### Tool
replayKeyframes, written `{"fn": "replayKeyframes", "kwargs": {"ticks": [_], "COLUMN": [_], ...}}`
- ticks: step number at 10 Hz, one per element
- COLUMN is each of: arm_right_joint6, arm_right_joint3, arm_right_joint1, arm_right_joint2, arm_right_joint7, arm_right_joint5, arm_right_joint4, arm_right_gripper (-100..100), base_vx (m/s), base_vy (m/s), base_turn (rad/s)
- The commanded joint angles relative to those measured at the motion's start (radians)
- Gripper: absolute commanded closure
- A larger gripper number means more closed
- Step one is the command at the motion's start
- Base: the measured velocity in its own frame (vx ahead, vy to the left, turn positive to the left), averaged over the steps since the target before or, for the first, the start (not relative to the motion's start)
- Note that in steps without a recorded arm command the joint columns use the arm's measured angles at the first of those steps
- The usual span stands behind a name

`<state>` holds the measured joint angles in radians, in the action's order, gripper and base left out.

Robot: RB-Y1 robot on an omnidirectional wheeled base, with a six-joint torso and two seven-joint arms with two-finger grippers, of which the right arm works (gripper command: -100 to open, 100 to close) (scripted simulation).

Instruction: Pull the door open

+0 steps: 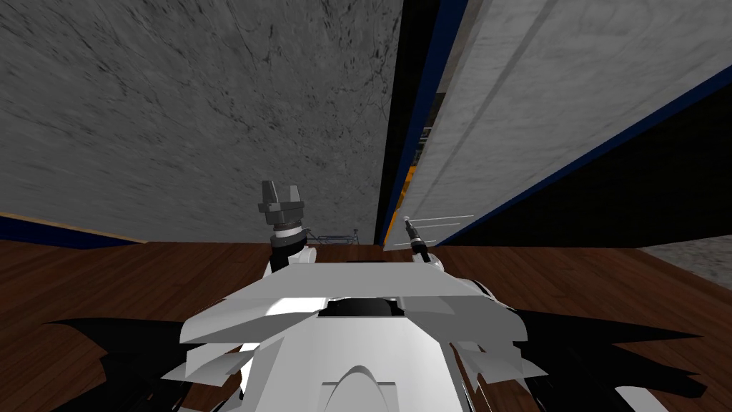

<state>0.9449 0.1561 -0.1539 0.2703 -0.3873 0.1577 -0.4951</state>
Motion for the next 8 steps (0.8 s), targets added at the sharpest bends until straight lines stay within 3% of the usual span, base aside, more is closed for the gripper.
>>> {"fn": "replayKeyframes", "kwargs": {"ticks": [1,6,8], "arm_right_joint6": [-0.006,-0.010,-0.013], "arm_right_joint3": [-0.014,-0.029,-0.044], "arm_right_joint1": [0.006,0.008,0.009], "arm_right_joint2": [-0.008,-0.006,-0.004], "arm_right_joint7": [0.050,0.137,0.201], "arm_right_joint5": [-0.017,-0.051,-0.086], "arm_right_joint4": [-0.012,-0.016,-0.019], "arm_right_gripper": [100,100,100], "base_vx": [-0.038,-0.033,-0.047], "base_vy": [-0.016,-0.018,-0.027], "base_turn": [0.042,0.050,0.082]}}
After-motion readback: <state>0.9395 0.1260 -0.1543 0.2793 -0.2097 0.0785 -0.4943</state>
